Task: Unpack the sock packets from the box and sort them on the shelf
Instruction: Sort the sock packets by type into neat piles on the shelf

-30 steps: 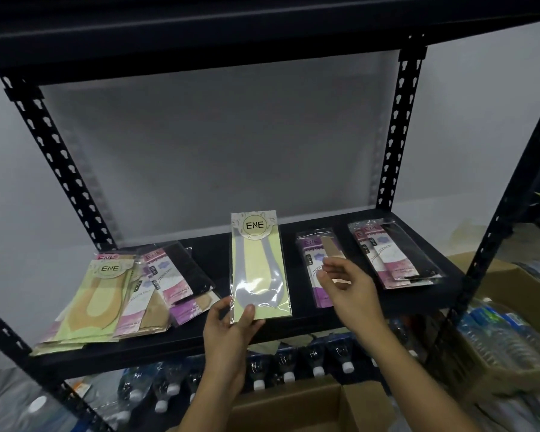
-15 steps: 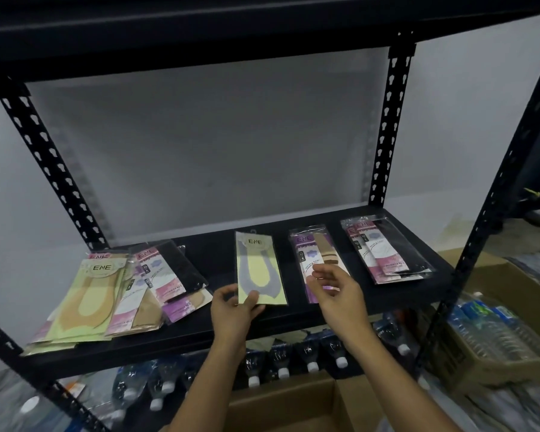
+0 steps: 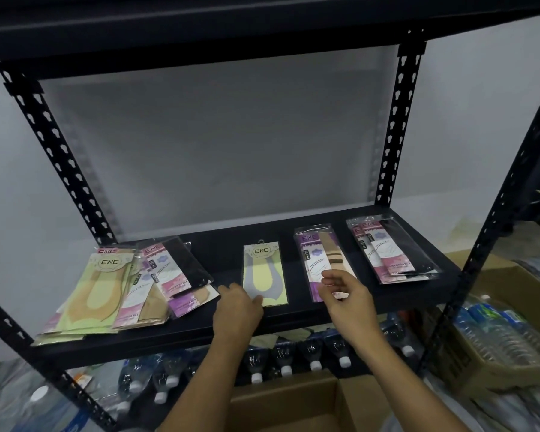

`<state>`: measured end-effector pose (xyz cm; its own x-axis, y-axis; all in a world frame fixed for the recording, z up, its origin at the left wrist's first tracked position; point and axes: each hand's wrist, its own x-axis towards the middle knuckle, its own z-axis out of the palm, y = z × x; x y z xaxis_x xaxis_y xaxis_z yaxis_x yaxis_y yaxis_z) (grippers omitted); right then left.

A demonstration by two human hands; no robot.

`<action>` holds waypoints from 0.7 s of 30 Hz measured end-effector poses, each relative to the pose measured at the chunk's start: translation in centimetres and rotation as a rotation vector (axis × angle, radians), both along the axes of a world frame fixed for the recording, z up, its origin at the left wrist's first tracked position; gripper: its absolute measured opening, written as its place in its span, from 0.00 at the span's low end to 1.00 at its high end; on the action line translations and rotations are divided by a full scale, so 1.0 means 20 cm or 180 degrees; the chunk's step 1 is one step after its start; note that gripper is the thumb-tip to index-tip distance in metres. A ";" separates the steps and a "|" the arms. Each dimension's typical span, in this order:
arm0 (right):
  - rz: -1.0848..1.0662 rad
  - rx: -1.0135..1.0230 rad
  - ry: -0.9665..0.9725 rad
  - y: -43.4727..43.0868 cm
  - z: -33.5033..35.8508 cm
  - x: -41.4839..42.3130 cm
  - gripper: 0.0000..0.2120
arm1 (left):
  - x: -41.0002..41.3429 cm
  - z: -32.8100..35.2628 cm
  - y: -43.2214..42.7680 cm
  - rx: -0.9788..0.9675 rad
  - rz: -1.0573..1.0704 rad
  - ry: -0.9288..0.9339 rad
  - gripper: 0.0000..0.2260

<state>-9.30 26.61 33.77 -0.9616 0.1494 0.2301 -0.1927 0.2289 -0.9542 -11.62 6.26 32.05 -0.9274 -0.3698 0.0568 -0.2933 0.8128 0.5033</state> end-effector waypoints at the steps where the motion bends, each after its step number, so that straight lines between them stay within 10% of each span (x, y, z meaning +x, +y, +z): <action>1: 0.0026 0.0000 -0.0011 -0.01 0.00 0.01 0.09 | 0.01 0.00 0.00 -0.0019 -0.0009 -0.0008 0.23; 21: 0.0613 0.0141 0.0088 -0.49 0.04 0.01 0.08 | 0.39 0.19 -0.57 0.0431 0.0717 0.1763 0.14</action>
